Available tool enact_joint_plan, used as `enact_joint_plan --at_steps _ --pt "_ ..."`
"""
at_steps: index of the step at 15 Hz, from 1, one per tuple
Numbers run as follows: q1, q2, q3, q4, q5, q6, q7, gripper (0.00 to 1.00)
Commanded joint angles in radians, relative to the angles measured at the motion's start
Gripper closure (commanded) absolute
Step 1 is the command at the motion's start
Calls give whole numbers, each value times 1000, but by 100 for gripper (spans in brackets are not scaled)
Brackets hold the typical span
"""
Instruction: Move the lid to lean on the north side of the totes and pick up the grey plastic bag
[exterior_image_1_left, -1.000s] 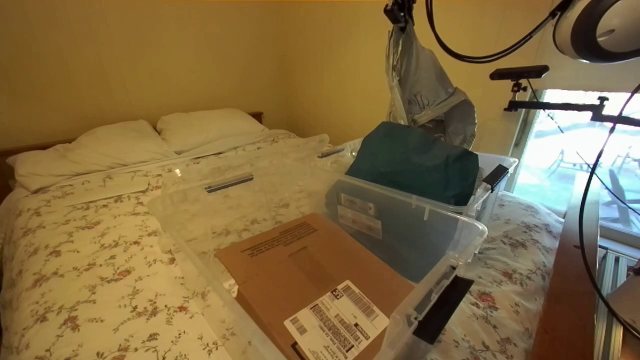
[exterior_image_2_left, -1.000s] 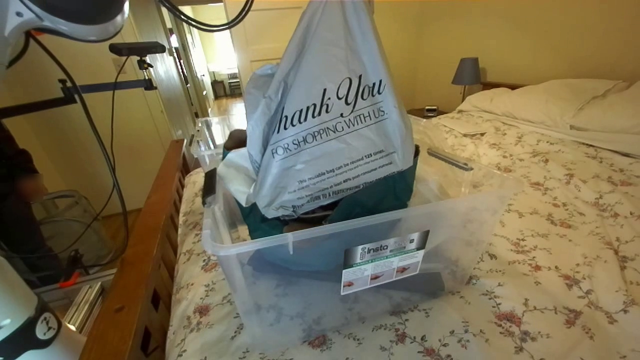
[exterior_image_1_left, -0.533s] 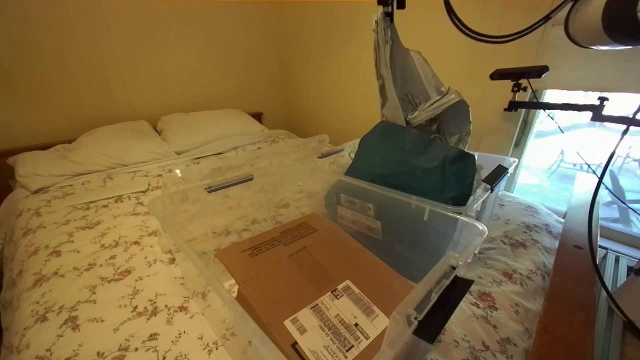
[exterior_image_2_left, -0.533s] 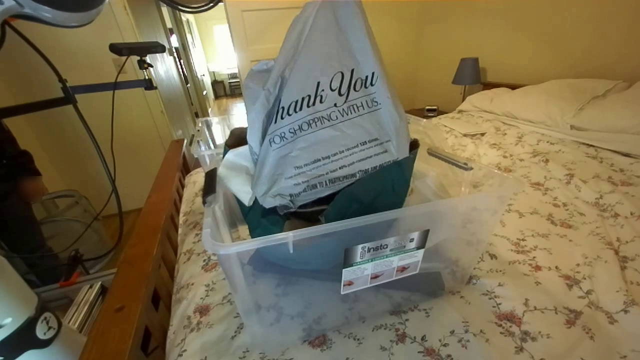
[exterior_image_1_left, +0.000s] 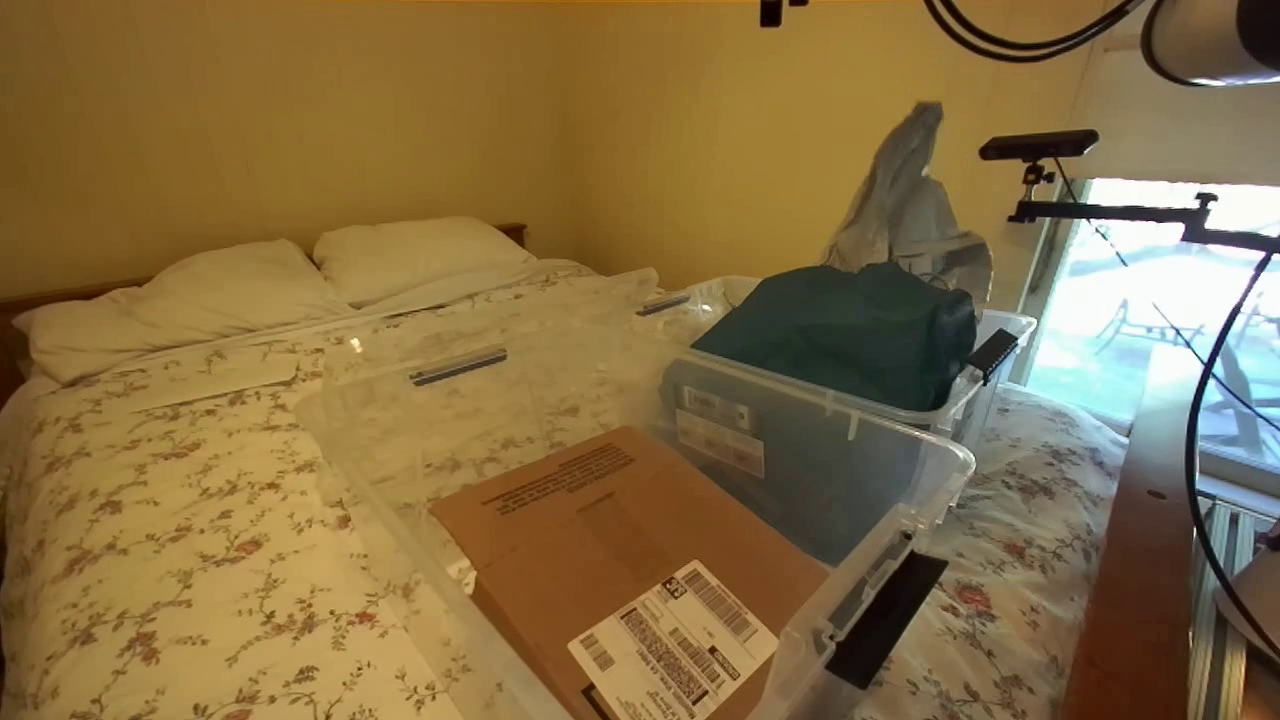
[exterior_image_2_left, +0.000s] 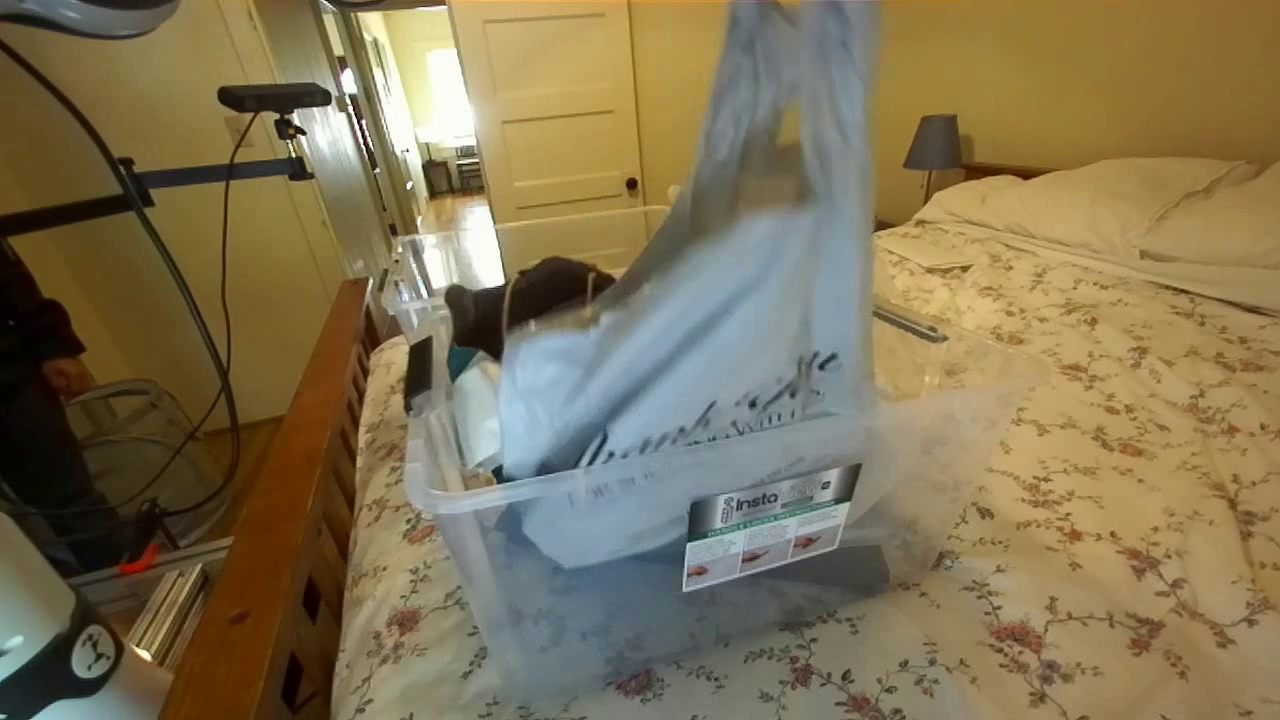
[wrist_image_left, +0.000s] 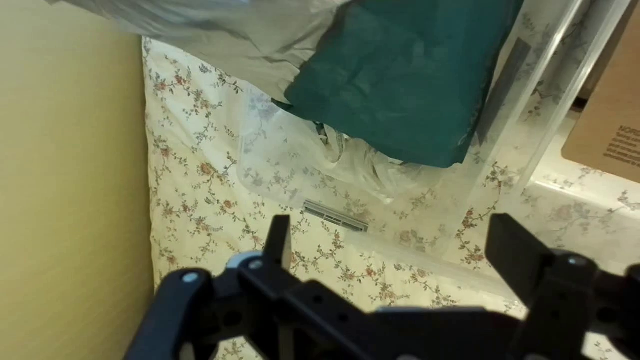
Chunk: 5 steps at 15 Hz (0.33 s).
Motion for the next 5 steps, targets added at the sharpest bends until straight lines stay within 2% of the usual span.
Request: enact_joint_plan --at_steps 1,2,3,5 --pt "-6 16 6 39 27 86 20 0" --pt "1 13 6 31 24 131 24 0" --pt "2 -2 -8 -4 7 86 4 0" --pt "5 -2 -7 -4 8 125 7 0"
